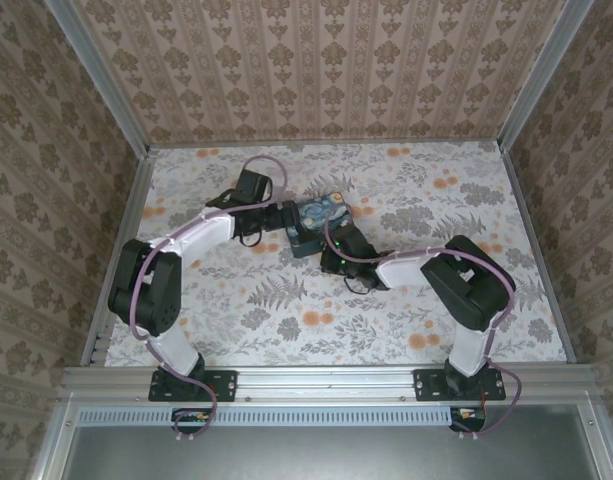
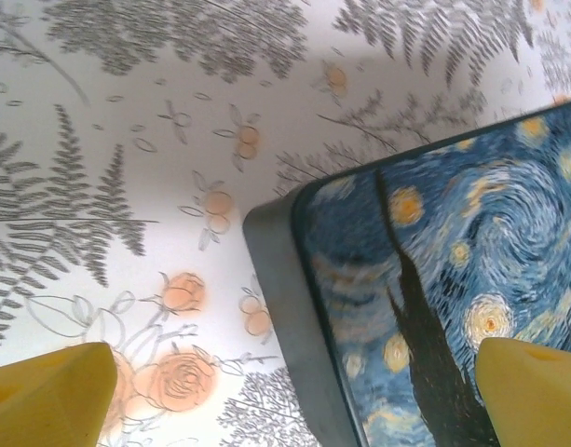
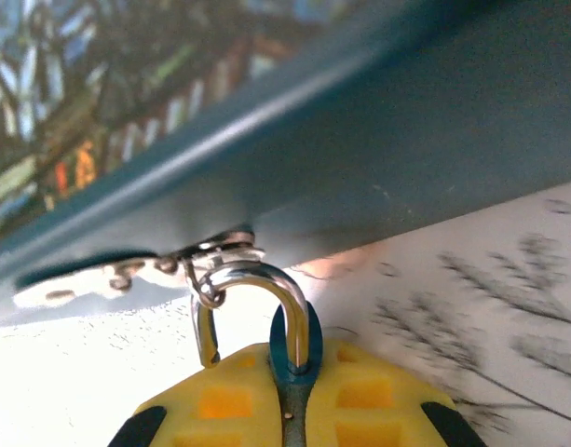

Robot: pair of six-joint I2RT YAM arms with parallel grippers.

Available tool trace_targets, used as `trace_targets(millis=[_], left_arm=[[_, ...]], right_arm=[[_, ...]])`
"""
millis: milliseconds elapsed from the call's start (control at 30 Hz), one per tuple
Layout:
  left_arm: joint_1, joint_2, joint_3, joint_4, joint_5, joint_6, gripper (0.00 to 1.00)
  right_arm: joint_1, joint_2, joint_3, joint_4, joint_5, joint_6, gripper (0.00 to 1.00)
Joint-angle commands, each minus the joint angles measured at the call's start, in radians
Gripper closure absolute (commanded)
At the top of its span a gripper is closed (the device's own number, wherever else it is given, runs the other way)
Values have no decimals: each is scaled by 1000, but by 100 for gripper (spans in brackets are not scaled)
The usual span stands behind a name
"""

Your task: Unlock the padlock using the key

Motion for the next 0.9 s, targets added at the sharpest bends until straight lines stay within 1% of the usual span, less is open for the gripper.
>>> trace_targets(millis=[0,167,367,533,700,800,867], left_arm=[[-63,-28,48,-63,-84,75,0],[-168,-19,71,-93,-183,101,0],[-264,33,124,-159,-298,119,0],[-303,88,159,-208,-368,141,0],[-340,152,203,-271,-446,189,0],[-360,189,232,-311,-492,211,0],[-367,213,245,-329,-503,222,0]], right_arm=[[-44,-42,-79,13,-111,-43,100],[-97,-94,-147,21,-217,-94,100],[-169,-129,-191,-1,-297,-126,100],[-200,-129,-189,-39,-318,-133,100],[-208,-151,-181,-104,-298,-149,100],[-213,-169,-160,-181,-275,-169,100],[-215,-187,-135,-268,-237,-192,100]])
